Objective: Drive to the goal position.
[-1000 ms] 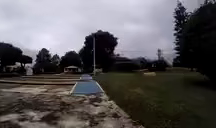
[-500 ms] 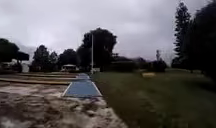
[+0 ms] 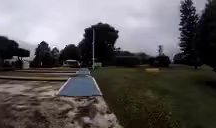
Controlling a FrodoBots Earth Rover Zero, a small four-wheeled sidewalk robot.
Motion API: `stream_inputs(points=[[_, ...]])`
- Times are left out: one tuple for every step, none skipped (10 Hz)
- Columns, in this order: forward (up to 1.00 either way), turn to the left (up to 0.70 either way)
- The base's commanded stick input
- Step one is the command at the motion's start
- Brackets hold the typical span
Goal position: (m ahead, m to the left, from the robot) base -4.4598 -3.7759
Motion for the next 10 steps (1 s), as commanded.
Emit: stream_inputs(points=[[-0.70,0.00],[-0.70,0.00],[-0.30,0.00],[0.00,0.00],[0.00,0.00],[-0.51,0.00],[-0.70,0.00],[-0.70,0.00],[-0.70,0.00],[-0.62,0.00]])
